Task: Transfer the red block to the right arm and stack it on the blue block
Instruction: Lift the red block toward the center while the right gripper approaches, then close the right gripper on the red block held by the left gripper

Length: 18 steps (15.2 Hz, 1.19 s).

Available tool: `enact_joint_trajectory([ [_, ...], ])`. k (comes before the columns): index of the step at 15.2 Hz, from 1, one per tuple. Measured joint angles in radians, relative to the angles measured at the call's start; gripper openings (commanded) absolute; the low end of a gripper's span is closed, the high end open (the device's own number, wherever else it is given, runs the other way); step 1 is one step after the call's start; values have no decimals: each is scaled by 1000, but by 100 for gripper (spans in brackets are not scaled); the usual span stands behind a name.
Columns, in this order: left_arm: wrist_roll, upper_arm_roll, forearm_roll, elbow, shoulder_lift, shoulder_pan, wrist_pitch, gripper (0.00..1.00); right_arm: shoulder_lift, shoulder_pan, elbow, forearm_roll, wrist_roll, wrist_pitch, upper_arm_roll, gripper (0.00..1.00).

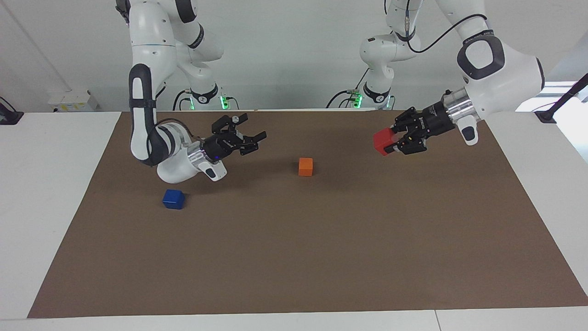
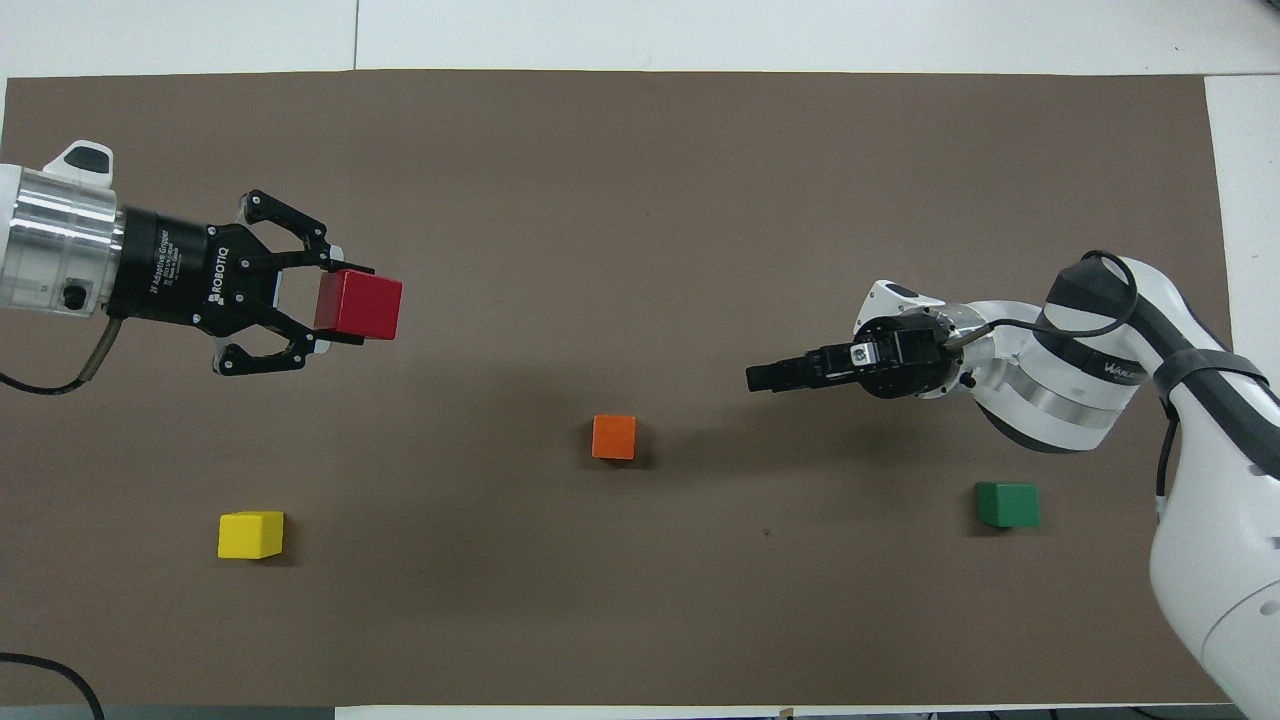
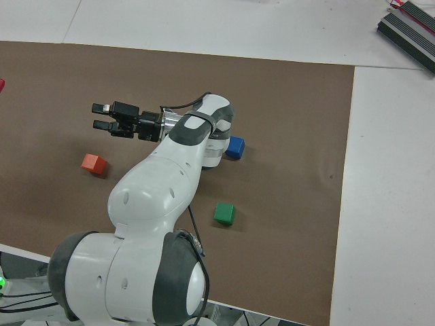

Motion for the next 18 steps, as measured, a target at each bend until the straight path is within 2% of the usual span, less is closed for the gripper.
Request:
enact_joint_trajectory([
  [2,-42,-1,-105,-42,-47,-8,12,0,0,49,0,48,-5,33,1,100],
  [6,-71,-6,-293,-221,-136,-117,163,0,0,101,-3,67,-39,106,1,100],
  [9,-122,-9,-312,-298,-200,-168,207,0,0,104,-6,75,-41,114,1,100],
  [11,-134,-10,-313,-333,-227,-222,284,0,0,115,-8,102,-41,114,1,100],
  [15,-203,-15,-321,-374,-235,-399,522,0,0,142,-11,127,-48,118,1,100],
  [18,-233,-16,-347,-387,-235,-460,618,0,0,143,-13,127,-55,127,0,100],
])
